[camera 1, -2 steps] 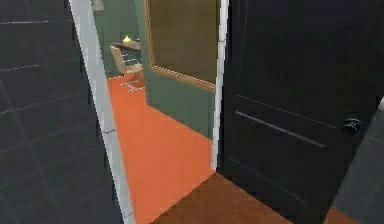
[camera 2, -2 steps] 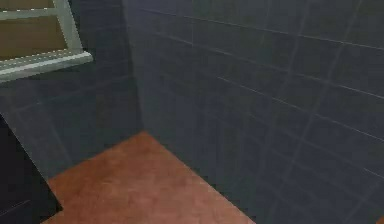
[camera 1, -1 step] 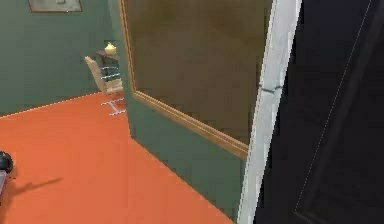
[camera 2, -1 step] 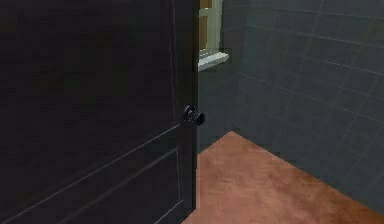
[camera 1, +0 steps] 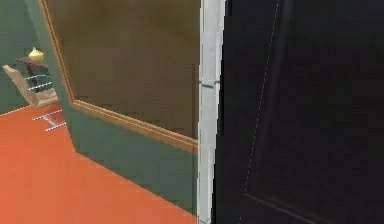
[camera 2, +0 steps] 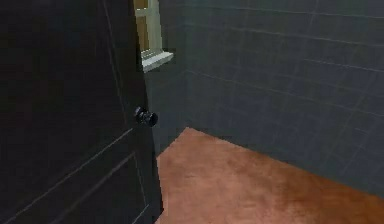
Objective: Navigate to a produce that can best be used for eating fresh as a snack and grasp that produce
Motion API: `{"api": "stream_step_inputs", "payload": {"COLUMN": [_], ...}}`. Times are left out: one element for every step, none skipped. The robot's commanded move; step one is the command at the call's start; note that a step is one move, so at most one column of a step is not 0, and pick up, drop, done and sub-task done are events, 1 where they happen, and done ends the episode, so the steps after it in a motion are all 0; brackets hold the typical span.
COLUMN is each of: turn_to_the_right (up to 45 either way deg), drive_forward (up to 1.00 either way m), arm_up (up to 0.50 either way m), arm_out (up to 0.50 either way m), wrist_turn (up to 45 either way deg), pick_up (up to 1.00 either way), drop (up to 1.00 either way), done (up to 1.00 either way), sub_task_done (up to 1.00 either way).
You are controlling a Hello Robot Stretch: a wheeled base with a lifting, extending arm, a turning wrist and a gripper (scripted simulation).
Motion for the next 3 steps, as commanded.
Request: {"api": "stream_step_inputs", "payload": {"turn_to_the_right": [0.0, -45.0, -9.0], "drive_forward": [0.1, 0.0, 0.0], "arm_up": [0.0, 0.0, 0.0], "arm_out": [0.0, 0.0, 0.0], "wrist_turn": [0.0, 0.0, 0.0], "pick_up": [0.0, 0.0, 0.0], "drop": [0.0, 0.0, 0.0], "done": [0.0, 0.0, 0.0], "sub_task_done": [0.0, 0.0, 0.0]}}
